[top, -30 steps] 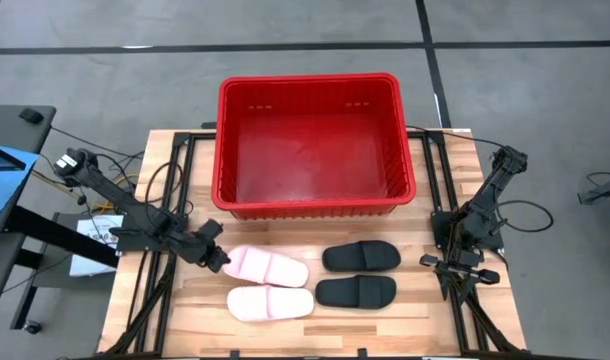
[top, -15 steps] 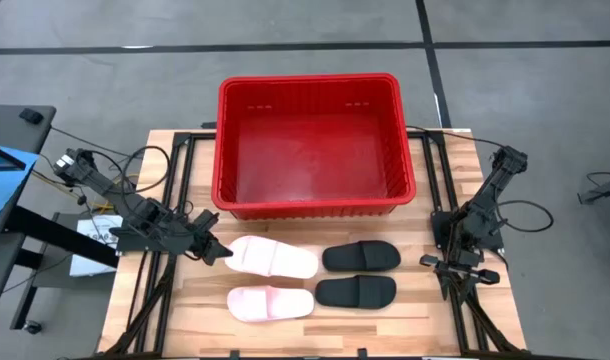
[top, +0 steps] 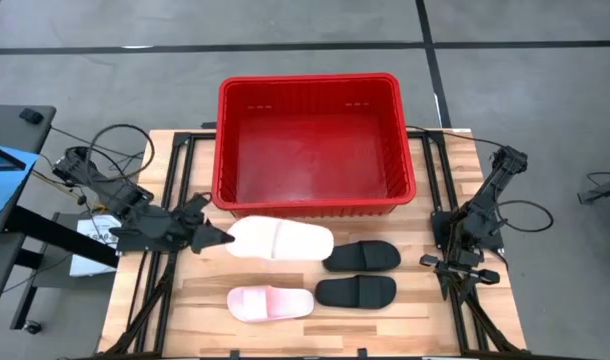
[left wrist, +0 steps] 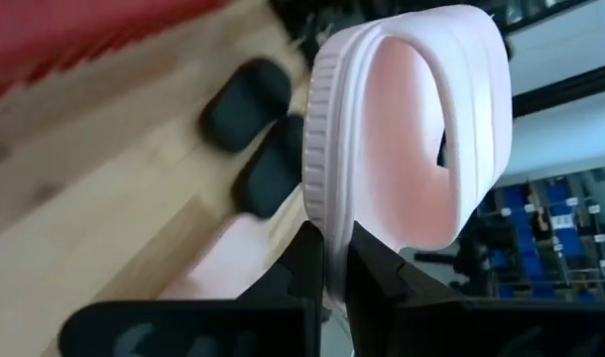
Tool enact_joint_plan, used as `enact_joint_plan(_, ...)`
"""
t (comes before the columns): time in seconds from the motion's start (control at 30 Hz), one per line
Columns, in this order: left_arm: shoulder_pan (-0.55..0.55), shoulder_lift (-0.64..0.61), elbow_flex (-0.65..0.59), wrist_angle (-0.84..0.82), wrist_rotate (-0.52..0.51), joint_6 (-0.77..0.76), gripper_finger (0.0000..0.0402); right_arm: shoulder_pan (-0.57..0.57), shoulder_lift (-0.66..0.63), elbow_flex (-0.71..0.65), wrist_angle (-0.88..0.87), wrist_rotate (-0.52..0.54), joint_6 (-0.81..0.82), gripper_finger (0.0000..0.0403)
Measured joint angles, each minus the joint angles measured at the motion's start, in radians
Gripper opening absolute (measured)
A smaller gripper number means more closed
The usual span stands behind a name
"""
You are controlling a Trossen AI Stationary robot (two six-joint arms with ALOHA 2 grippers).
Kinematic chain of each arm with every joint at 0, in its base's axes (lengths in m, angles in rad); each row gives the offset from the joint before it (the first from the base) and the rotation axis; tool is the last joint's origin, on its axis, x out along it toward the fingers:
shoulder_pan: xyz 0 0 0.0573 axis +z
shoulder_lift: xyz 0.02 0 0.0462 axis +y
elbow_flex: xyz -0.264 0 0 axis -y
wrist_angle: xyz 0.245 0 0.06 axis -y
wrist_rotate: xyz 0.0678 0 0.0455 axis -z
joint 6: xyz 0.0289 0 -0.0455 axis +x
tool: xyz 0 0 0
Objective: Pick and place slides into bin
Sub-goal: Put the top pink slide into the red bin
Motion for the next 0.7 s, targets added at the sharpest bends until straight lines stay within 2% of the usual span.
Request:
enact_joint_plan(0.27, 0.165, 0.0, 0.138, -0.083, -0.017, 0.161, 0.0007, 0.0, 0.0, 0.0, 0.0, 0.0, 0.0, 0.0167)
enact_joint_plan(0.47, 0.367, 0.013, 0.236, -0.149, 0.001, 0.273, 0.0007, 0.0, 0.0, 0.0, 0.0, 0.0, 0.0, 0.0168)
enact_joint_plan(0.57, 0.49, 0.044, 0.28, -0.174, 0.054, 0.33, 0.0007, 0.0, 0.0, 0.0, 0.0, 0.0, 0.0, 0.0166)
enact_joint_plan(0.7, 0.654, 0.122, 0.339, -0.173, 0.179, 0.403, 0.0007, 0.0, 0.0, 0.0, 0.0, 0.0, 0.0, 0.0167)
